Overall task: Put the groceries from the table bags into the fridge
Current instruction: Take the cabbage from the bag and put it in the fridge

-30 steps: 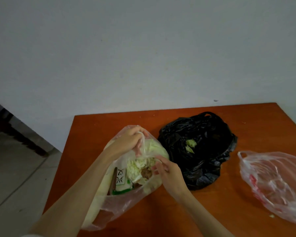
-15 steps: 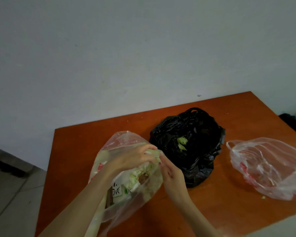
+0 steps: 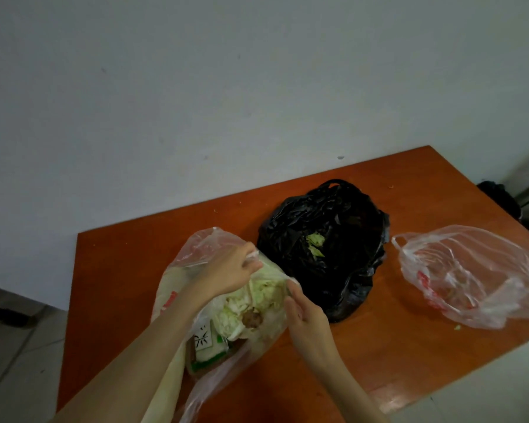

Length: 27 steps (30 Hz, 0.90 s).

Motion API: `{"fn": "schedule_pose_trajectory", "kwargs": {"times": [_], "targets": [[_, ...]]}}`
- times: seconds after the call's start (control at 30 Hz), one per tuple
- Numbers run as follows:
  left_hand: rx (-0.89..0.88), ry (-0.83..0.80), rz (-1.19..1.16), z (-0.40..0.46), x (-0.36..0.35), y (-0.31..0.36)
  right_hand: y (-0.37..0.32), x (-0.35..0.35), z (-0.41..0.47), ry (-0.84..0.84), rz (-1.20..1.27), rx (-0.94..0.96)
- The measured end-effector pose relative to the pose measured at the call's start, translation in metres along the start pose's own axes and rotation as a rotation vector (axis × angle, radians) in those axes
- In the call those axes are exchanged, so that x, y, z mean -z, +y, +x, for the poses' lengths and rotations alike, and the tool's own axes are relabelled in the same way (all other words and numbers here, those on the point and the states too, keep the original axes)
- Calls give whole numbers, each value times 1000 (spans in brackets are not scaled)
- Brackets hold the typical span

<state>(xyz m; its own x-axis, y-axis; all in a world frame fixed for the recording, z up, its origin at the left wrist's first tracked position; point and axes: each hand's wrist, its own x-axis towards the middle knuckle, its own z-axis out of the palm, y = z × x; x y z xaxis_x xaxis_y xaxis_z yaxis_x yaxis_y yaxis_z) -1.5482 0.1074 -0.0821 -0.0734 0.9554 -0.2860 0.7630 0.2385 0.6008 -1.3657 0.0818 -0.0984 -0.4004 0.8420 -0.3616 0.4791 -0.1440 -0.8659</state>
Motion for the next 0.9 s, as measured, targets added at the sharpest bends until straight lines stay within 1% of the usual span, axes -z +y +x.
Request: {"fn": "schedule_pose_trajectory", "kwargs": {"times": [0.17,0.3,0.4,0.47,0.57,0.67,0.8,0.9], "targets": [[-4,-24,-34,10,-8,-8,6,-1,7,-46,52,-97],[25,6,-44,24,-5,-17,3,-9,20,-5,120,-88],[25,47,-23,37,6,-27,3,-17,30,12,66,-74],[18,45,-28,46,10,-32,5,-19,38,31,24,-53],[76,-18,-42,59,6,-39,8,-13,50,70,-2,-54],[106,-99,-38,74,2,-51,19,-12,57,71,-29,-71],[131,-252,-145,90,2,-65,31,-15,68,83,46,-131],[185,-306,-222,98,1,-73,34,-13,76,67,100,-179]]}}
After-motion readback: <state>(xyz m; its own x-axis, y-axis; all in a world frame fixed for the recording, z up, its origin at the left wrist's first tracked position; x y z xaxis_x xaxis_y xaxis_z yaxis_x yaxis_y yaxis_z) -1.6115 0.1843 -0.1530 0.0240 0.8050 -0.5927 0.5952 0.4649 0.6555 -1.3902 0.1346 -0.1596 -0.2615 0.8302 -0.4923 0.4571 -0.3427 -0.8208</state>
